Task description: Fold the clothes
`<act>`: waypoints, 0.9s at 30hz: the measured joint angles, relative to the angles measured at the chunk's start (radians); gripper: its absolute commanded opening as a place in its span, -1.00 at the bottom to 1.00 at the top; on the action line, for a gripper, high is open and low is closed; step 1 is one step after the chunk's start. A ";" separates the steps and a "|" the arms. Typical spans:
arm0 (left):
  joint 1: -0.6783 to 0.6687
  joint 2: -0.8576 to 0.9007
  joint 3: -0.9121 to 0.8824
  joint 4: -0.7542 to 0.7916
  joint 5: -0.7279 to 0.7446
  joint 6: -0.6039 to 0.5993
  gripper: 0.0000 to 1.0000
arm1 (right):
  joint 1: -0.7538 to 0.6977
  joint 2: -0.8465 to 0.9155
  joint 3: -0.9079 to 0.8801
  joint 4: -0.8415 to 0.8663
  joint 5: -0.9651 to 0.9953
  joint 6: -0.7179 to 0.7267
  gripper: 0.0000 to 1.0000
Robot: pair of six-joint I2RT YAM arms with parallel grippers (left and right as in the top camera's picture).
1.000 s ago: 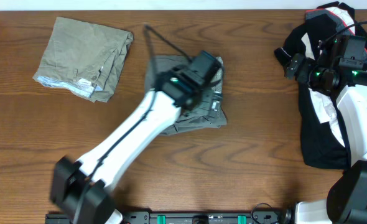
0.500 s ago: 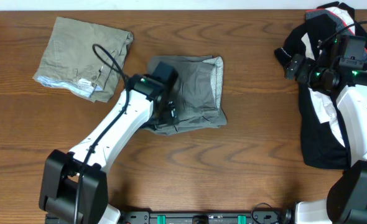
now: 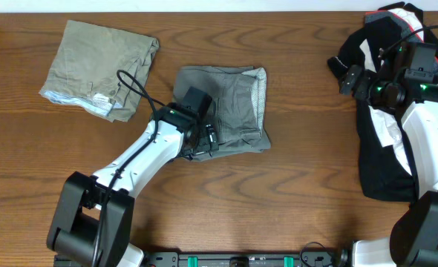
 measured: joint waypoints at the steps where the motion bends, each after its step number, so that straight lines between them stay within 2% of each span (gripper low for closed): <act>1: 0.002 0.003 -0.008 0.016 0.003 0.002 0.95 | 0.000 0.000 0.000 -0.002 0.000 0.000 0.97; 6: 0.033 0.019 -0.019 0.131 0.010 0.042 0.96 | 0.000 0.000 0.000 -0.003 0.000 0.000 0.99; 18: 0.130 0.034 -0.023 0.798 0.006 0.267 0.96 | 0.000 0.000 0.000 -0.005 0.000 -0.001 0.99; 20: 0.134 0.053 -0.022 0.871 0.005 0.300 0.93 | 0.000 0.000 0.000 -0.005 0.000 -0.002 0.98; 23: 0.137 0.095 -0.021 0.888 0.013 0.354 0.91 | 0.000 0.000 0.000 -0.005 0.000 -0.003 0.98; 27: 0.127 0.125 -0.010 0.784 0.045 0.457 0.91 | 0.000 0.000 0.000 -0.003 0.000 -0.003 0.99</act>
